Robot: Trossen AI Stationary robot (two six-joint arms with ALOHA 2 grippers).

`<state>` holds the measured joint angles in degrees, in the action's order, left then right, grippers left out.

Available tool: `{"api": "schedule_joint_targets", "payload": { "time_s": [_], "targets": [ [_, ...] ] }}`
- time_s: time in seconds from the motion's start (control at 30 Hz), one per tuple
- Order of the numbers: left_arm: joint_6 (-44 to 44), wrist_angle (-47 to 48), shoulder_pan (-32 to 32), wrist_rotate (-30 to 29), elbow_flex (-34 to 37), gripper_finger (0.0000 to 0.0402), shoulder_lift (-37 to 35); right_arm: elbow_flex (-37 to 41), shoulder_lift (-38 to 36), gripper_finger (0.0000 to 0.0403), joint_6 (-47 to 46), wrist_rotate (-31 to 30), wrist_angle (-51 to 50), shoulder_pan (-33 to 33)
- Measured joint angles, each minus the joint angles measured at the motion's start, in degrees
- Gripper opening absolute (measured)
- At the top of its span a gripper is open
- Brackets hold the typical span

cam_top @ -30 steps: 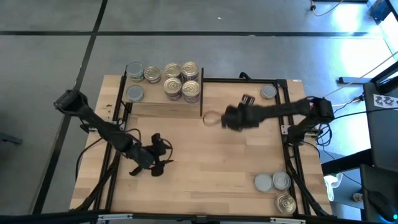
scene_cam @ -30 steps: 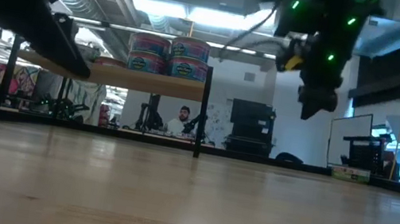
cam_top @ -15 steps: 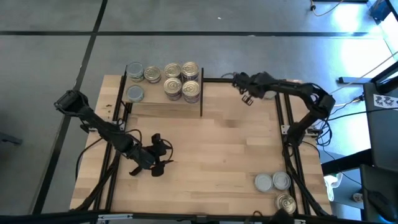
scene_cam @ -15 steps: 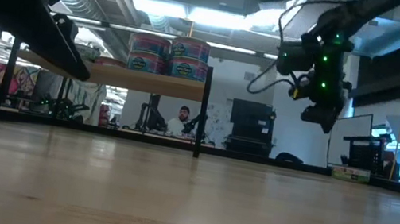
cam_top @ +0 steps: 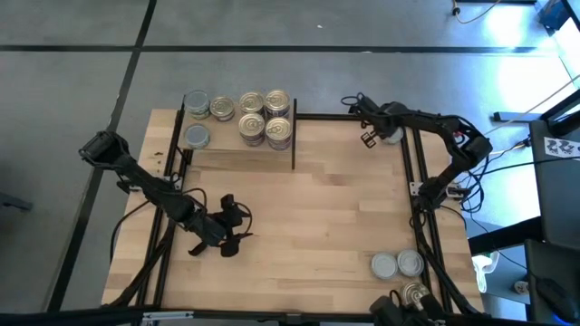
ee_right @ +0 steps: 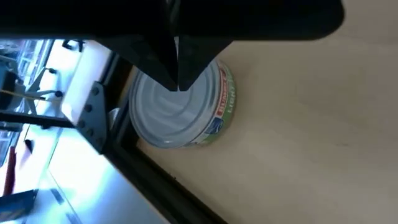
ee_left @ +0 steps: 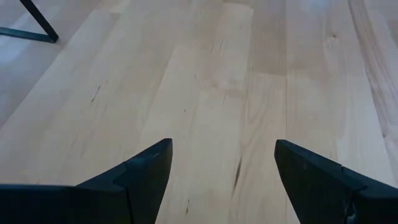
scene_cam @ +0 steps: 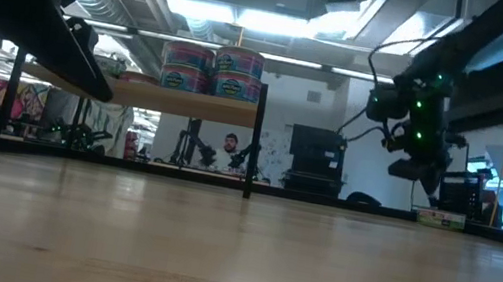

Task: Stack canned seafood by type on shelf
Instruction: Stack the green tuna can on top of the green tuna can on the shelf

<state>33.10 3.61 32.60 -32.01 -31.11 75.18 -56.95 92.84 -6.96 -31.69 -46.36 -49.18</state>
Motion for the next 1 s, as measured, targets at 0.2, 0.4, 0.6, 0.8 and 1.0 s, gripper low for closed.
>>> {"api": "schedule_joint_targets", "payload": {
  "time_s": [0.2, 0.4, 0.6, 0.8, 1.0],
  "targets": [
    [0.0, 0.0, 0.0, 0.0, 0.0, 0.0280, 0.0, 4.5, 0.0, 0.0016, 1.0, 2.6, 6.5, -2.0],
    [0.0, 0.0, 0.0, 0.0, 0.0, 0.0280, 0.0, 6.0, 0.0, 0.0016, 1.3, 5.8, 8.4, -1.8],
    [0.1, 0.0, 0.0, -0.1, 0.0, 0.0280, 0.0, 5.9, -0.1, 0.0016, 1.3, 9.0, 8.6, -0.3],
    [0.0, 0.1, 0.0, -0.1, 0.0, 0.0280, 0.0, 5.8, -0.2, 0.0017, 2.8, 12.4, 8.8, 4.3],
    [0.1, 0.0, 0.0, -0.2, 0.0, 0.0280, 0.0, 5.8, -0.2, 0.0017, 2.1, 15.1, 7.9, 12.6]
  ]
}}
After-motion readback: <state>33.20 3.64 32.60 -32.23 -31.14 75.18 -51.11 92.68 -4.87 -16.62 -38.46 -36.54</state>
